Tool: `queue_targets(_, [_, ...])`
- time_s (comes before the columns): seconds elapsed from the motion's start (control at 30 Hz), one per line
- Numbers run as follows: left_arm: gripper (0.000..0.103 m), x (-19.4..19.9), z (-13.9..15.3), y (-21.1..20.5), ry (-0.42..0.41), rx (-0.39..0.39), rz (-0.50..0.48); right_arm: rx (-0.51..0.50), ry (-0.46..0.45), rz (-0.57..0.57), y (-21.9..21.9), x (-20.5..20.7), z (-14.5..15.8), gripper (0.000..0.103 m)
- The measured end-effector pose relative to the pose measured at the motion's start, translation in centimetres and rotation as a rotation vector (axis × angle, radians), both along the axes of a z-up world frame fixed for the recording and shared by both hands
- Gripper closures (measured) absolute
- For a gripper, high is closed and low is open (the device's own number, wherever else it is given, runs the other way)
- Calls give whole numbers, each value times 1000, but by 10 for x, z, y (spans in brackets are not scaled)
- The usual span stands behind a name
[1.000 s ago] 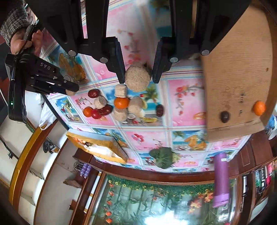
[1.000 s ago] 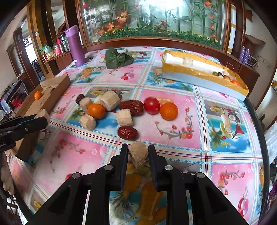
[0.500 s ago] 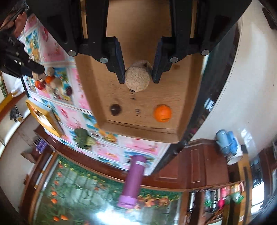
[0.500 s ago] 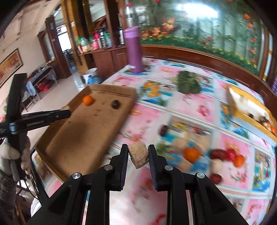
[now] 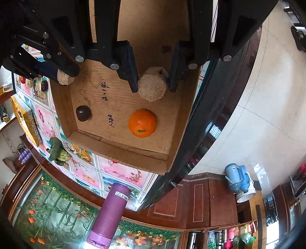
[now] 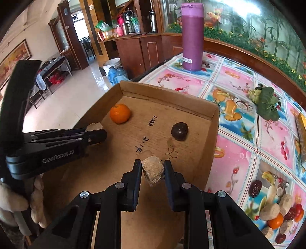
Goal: Organize fruits
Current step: 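Carry both beige pieces into the cardboard tray and open both tools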
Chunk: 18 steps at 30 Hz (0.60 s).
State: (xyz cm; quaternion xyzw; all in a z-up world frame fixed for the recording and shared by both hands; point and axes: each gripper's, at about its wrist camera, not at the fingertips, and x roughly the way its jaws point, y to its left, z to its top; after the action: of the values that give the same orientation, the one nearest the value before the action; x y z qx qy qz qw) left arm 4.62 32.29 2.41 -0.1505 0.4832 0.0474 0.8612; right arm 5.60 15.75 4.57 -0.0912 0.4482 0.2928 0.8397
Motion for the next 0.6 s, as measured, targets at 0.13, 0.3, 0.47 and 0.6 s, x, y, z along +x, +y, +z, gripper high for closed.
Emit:
queue_targets(0.13, [61, 1, 1, -2, -16, -7, -5, -12, -3, -18, 2, 8, -7, 77])
queue_targets(0.3, [49, -3, 1, -9, -32, 7, -12, 41, -10, -32, -2, 12, -5, 67])
queue_targets(0.47, [46, -11, 0, -16, -26, 13, -54, 81, -56, -37, -7, -3, 1, 58])
queue_targets(0.6, [46, -20, 1, -22, -27, 14, -100, 78, -112, -24, -14, -24, 9, 58])
